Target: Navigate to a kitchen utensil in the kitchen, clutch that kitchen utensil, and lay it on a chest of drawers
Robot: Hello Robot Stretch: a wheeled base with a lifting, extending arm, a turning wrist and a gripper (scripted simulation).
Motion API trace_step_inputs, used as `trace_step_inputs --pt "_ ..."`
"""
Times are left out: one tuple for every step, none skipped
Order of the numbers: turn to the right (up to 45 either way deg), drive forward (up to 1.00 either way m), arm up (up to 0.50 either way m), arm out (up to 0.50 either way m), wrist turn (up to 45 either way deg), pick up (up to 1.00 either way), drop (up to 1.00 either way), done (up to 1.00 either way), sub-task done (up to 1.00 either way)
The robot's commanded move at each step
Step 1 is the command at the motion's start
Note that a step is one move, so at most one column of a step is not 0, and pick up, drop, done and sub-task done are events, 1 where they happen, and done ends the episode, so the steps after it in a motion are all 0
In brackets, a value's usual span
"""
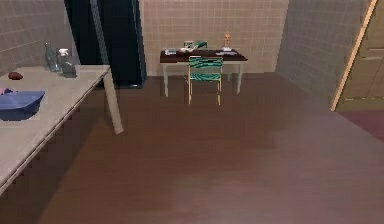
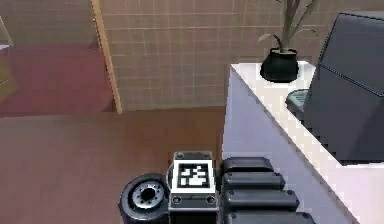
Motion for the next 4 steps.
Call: trace_step_inputs --pt "45.0 0.0 0.0 0.0 0.0 0.0 0.0 0.0 0.0" --pt "6.0 0.0 0.0 0.0 0.0 0.0 0.0 0.0 0.0" --pt "0.0 1.0 0.0 0.0 0.0 0.0 0.0 0.0 0.0" --pt "0.0 1.0 0.0 0.0 0.0 0.0 0.0 0.0 0.0"
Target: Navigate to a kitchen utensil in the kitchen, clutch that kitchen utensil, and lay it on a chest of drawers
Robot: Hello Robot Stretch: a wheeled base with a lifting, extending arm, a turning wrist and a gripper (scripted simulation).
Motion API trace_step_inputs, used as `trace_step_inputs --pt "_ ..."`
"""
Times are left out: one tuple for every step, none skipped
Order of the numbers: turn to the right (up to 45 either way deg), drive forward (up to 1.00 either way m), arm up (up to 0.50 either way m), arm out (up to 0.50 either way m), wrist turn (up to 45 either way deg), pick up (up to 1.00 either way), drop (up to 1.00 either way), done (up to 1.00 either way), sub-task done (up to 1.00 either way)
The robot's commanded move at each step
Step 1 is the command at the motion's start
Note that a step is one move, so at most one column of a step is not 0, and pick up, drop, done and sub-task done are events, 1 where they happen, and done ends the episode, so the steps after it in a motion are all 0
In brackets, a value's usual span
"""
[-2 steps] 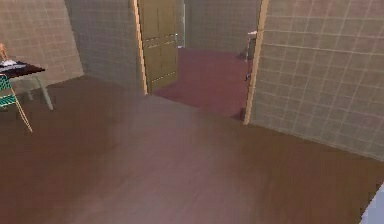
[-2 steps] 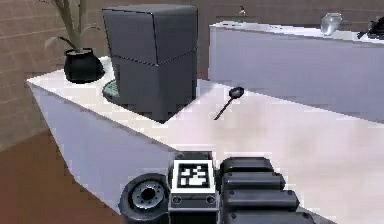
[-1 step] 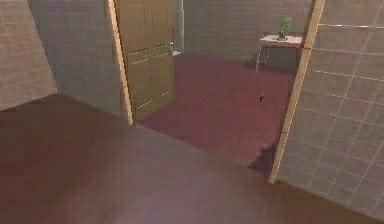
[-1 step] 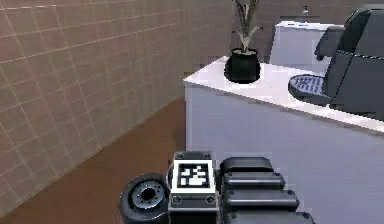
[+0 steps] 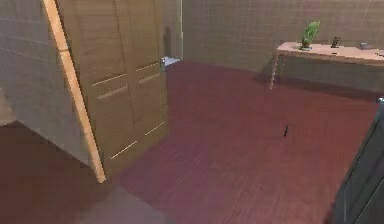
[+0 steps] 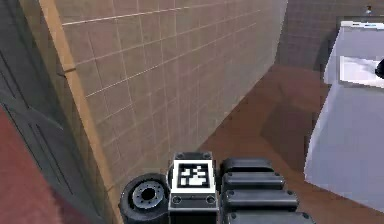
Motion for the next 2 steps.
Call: trace_step_inputs --pt "0.0 0.55 0.0 0.0 0.0 0.0 0.0 0.0 0.0" --pt "6.0 0.0 0.0 0.0 0.0 0.0 0.0 0.0 0.0"
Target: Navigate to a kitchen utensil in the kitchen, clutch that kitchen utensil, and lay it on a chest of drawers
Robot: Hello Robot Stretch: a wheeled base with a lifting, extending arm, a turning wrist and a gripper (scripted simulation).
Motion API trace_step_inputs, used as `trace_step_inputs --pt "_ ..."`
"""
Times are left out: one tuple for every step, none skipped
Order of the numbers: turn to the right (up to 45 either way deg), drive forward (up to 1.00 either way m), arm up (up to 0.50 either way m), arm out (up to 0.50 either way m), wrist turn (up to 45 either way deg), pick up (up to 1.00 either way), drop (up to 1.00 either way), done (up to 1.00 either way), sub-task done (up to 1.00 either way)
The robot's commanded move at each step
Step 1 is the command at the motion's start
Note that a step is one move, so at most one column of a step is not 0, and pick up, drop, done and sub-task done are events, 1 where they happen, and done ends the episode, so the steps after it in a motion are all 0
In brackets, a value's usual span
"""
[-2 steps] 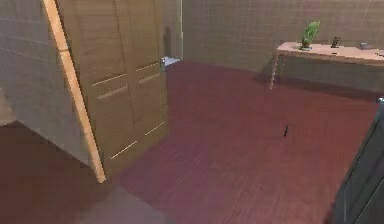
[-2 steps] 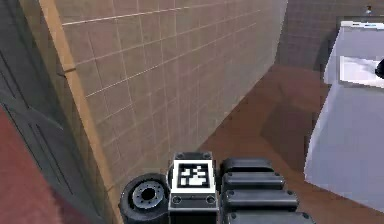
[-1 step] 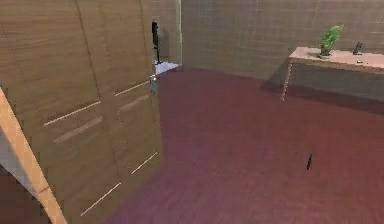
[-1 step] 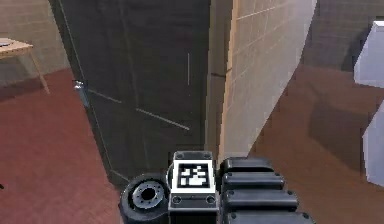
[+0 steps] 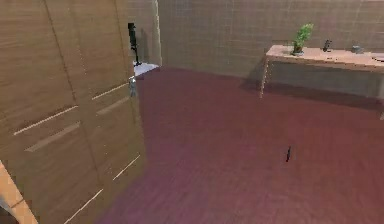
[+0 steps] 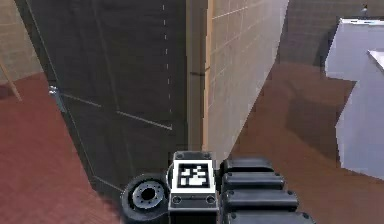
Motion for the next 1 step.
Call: trace_step_inputs --pt "0.0 1.0 0.0 0.0 0.0 0.0 0.0 0.0 0.0"
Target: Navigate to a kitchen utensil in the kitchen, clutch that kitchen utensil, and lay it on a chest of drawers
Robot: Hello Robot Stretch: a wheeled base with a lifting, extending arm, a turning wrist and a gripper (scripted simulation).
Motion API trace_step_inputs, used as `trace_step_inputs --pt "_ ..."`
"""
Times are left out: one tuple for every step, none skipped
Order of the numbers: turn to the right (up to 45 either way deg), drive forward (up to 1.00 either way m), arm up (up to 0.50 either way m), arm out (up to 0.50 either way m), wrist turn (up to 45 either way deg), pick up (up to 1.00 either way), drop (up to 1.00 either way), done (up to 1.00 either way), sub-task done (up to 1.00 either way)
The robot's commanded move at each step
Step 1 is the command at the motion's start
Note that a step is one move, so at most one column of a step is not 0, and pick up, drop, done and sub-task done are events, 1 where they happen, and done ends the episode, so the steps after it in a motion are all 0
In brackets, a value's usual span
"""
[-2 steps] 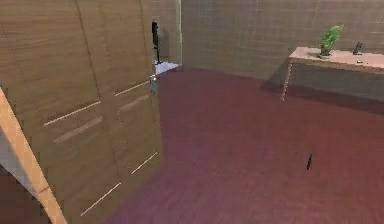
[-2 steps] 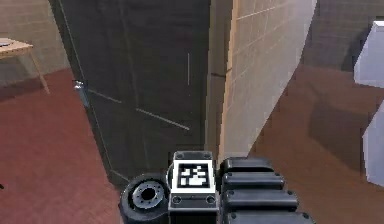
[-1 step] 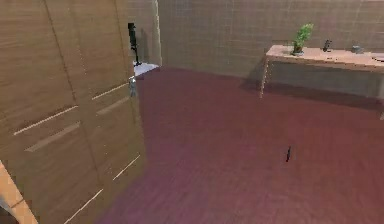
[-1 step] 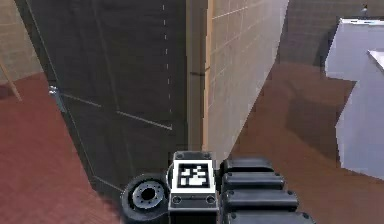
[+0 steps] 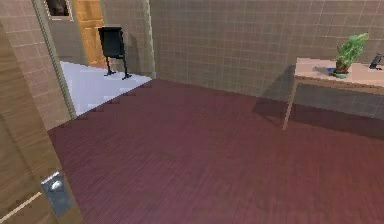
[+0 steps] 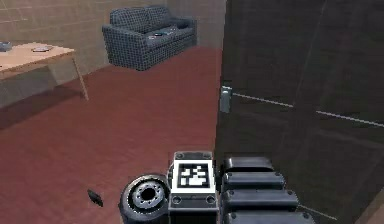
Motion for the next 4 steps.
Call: trace_step_inputs --pt "3.0 0.0 0.0 0.0 0.0 0.0 0.0 0.0 0.0" --pt "36.0 0.0 0.0 0.0 0.0 0.0 0.0 0.0 0.0" --pt "0.0 0.6 0.0 0.0 0.0 0.0 0.0 0.0 0.0" --pt "-45.0 0.0 0.0 0.0 0.0 0.0 0.0 0.0 0.0"
